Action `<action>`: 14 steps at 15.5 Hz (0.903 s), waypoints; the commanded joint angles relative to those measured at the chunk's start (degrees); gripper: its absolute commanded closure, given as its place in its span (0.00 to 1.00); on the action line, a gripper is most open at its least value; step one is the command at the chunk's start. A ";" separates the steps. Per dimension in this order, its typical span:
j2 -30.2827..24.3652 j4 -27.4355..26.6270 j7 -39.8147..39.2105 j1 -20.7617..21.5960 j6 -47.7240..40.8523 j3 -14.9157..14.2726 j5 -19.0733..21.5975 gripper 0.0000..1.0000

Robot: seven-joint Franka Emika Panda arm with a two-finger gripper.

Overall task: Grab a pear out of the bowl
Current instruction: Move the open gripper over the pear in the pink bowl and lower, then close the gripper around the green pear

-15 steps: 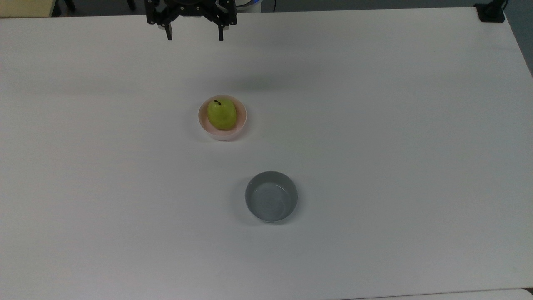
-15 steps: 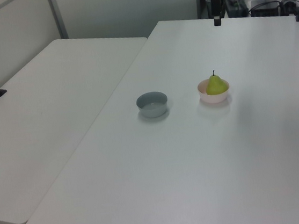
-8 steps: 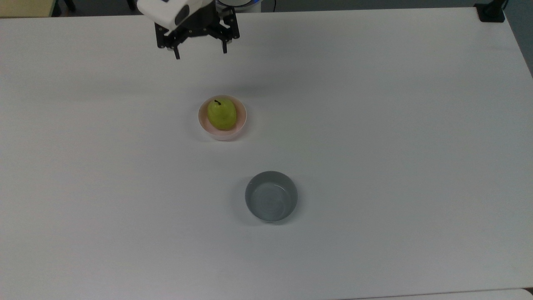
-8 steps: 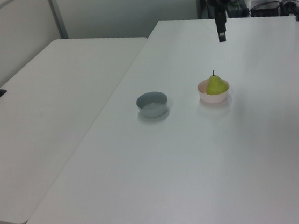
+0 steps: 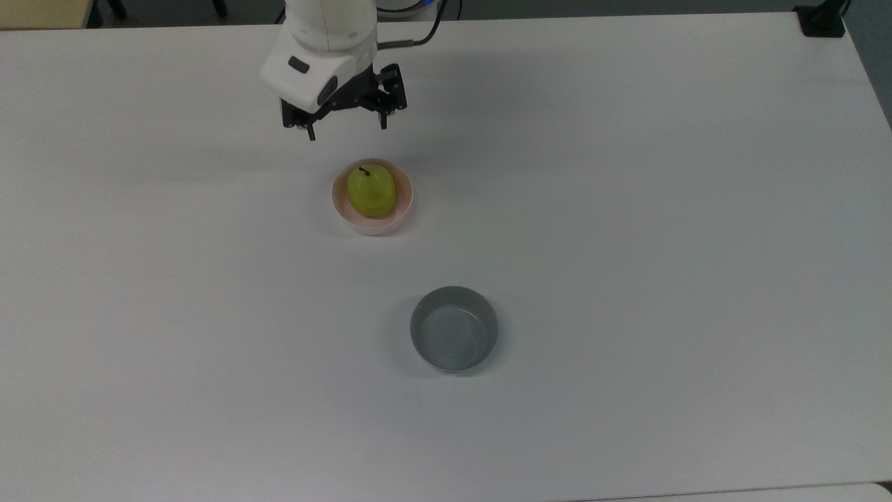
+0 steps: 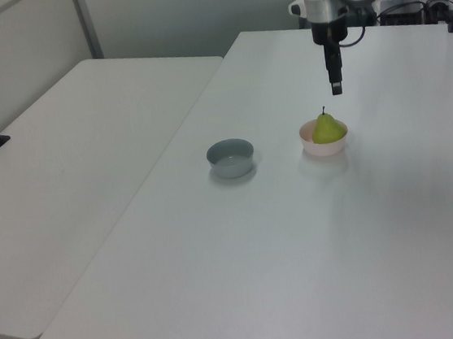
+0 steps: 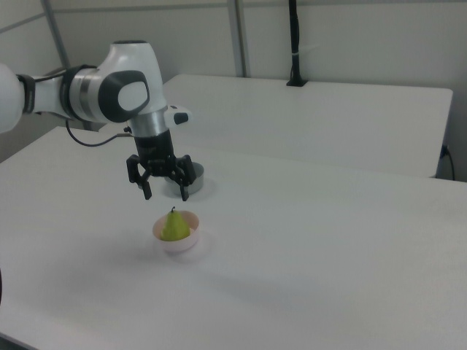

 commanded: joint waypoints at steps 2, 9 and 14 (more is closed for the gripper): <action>0.67 -6.51 -1.30 0.50 7.78 -0.17 -3.24 0.00; 3.83 -6.78 -0.16 1.72 11.74 0.44 -3.33 0.00; 6.82 -6.69 6.17 3.22 16.40 0.44 -3.07 0.08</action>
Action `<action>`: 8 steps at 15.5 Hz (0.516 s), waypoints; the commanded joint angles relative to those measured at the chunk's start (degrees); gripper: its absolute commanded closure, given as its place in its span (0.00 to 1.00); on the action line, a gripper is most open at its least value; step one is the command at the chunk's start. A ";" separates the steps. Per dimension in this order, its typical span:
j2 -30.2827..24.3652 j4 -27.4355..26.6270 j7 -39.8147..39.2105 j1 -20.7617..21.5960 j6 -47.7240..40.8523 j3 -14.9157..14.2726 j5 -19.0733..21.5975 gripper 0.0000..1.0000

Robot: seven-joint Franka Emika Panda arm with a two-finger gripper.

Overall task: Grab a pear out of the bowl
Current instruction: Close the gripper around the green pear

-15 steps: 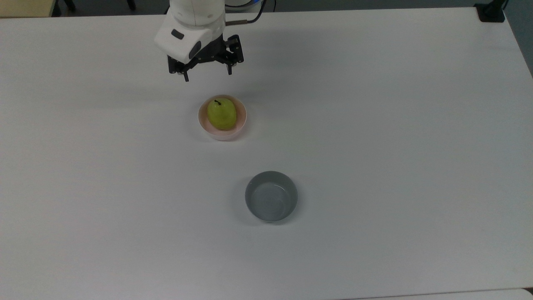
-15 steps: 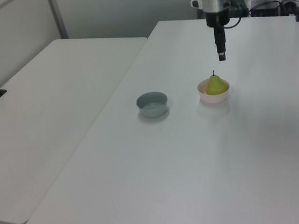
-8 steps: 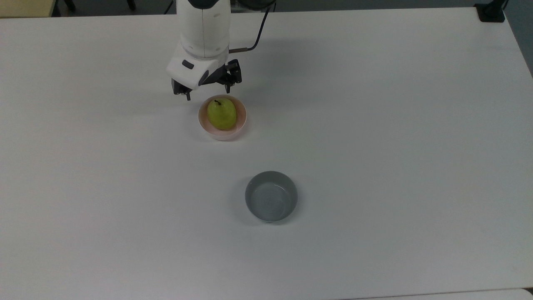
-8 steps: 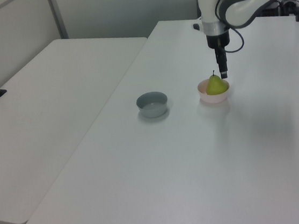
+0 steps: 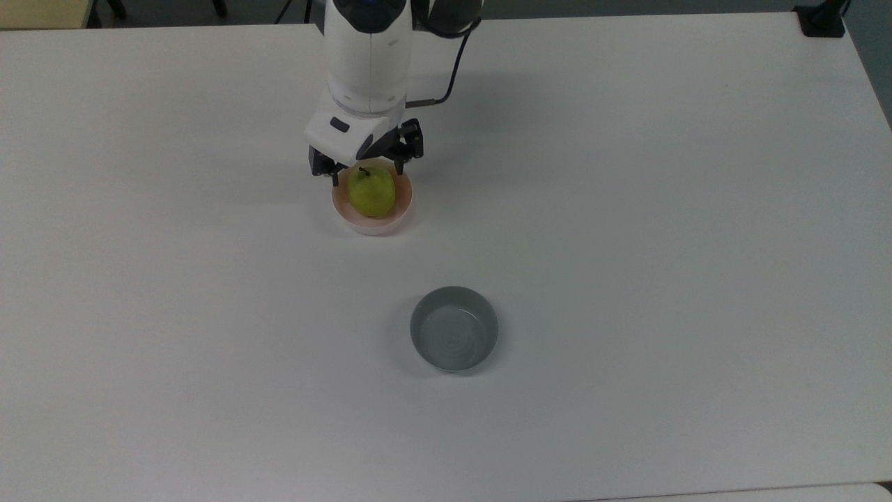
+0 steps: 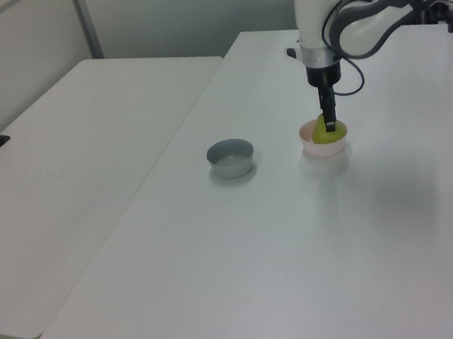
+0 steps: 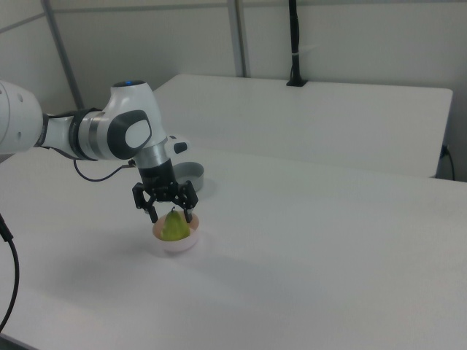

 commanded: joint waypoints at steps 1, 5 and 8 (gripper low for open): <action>1.88 -0.84 2.88 1.27 3.21 -0.13 -0.39 0.11; 2.32 -0.84 2.88 1.18 3.30 -0.13 -0.39 0.14; 2.59 -0.75 2.88 1.09 3.30 -0.13 -0.39 0.18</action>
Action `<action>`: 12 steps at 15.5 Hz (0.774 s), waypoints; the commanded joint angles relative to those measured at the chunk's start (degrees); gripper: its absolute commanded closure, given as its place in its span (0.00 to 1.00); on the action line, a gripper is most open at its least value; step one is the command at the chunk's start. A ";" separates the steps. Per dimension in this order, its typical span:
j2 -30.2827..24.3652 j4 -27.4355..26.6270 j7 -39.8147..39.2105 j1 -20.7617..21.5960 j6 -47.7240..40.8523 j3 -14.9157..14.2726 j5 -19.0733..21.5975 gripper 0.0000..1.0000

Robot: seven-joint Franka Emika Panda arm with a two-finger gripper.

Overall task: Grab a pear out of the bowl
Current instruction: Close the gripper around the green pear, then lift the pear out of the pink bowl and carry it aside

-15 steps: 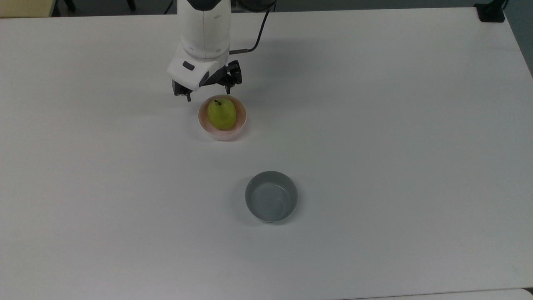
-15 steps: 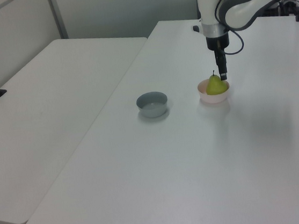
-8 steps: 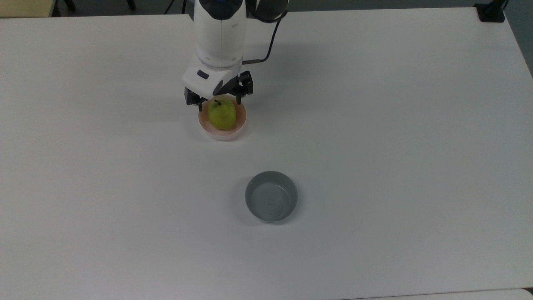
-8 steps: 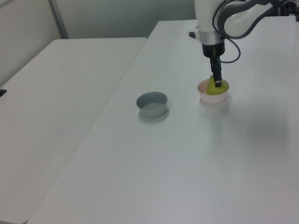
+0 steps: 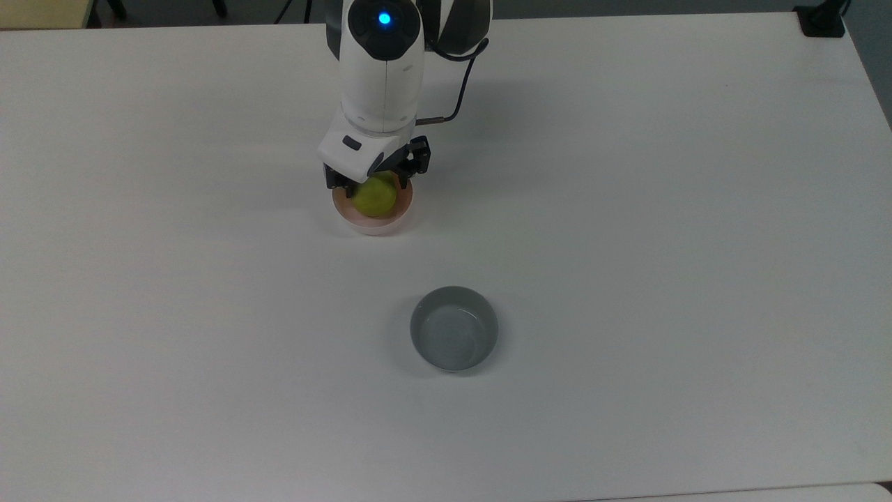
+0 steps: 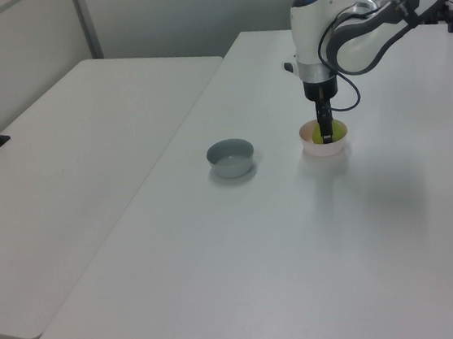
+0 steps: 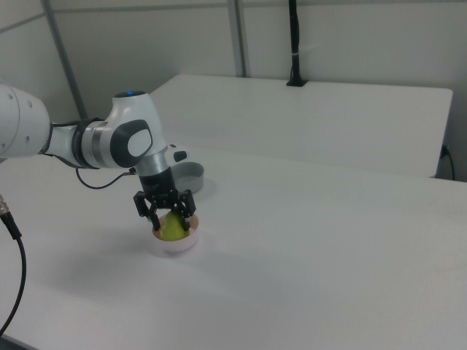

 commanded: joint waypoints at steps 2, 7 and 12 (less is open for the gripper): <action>-0.11 -0.73 1.22 0.26 1.35 -0.15 -0.39 0.23; -0.20 -0.47 1.22 0.26 1.35 -0.15 -0.39 0.44; -2.21 5.66 1.57 -0.18 -6.79 -0.15 1.36 0.47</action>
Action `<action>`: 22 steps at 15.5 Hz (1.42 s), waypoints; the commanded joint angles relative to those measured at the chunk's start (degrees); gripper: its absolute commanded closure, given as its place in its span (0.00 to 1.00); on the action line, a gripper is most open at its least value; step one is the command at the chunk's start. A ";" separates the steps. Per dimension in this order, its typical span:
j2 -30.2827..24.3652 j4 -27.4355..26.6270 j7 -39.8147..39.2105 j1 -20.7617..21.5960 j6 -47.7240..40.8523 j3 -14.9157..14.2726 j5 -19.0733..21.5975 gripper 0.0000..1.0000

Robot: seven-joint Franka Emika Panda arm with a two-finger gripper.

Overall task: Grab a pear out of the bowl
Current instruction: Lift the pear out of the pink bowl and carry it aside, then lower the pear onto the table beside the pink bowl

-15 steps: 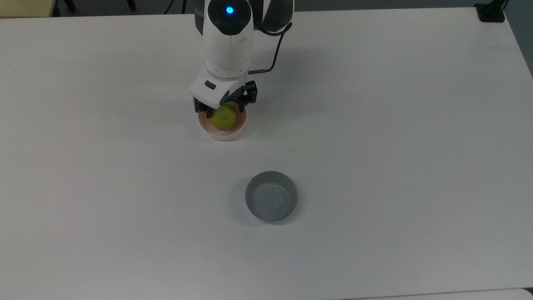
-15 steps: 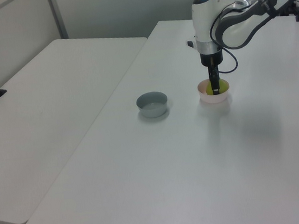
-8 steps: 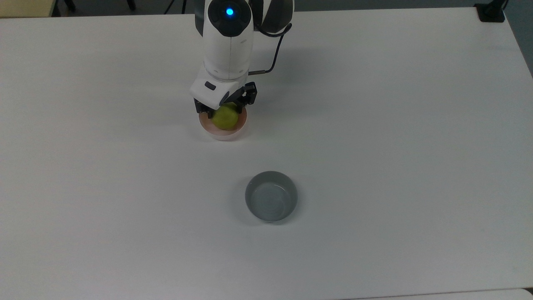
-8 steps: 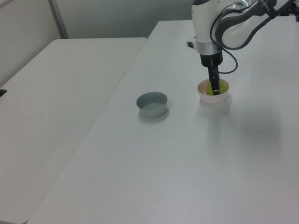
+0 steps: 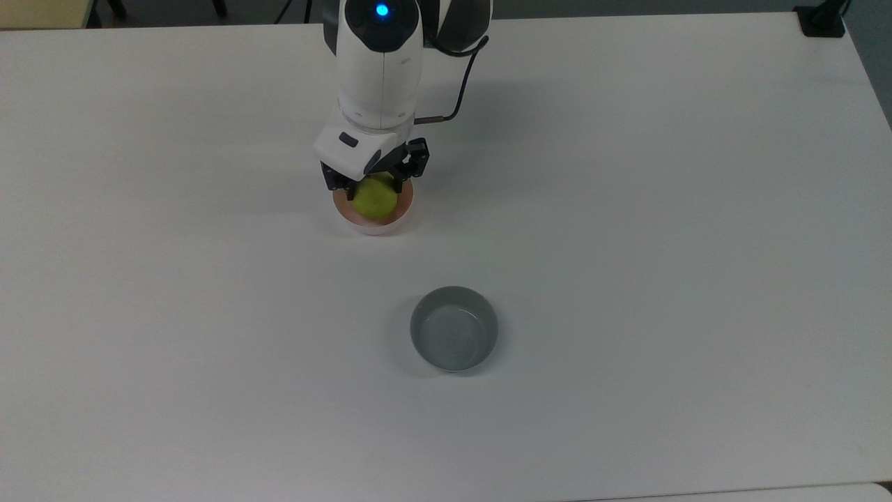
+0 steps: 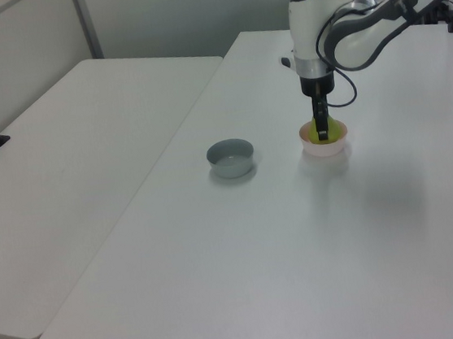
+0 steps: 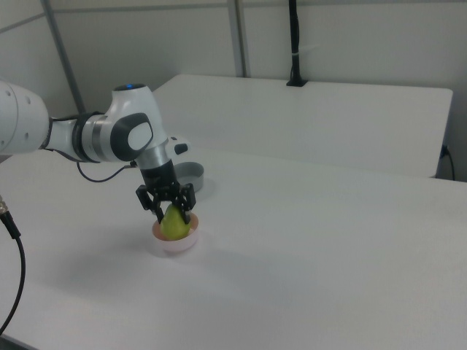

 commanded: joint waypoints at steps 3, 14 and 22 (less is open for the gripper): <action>-2.55 9.27 1.18 -0.23 -12.68 -0.08 5.04 0.47; -2.82 17.20 0.04 -5.93 -21.76 -0.87 6.20 0.47; 0.87 17.03 -5.41 -15.70 -13.15 -0.87 3.12 0.47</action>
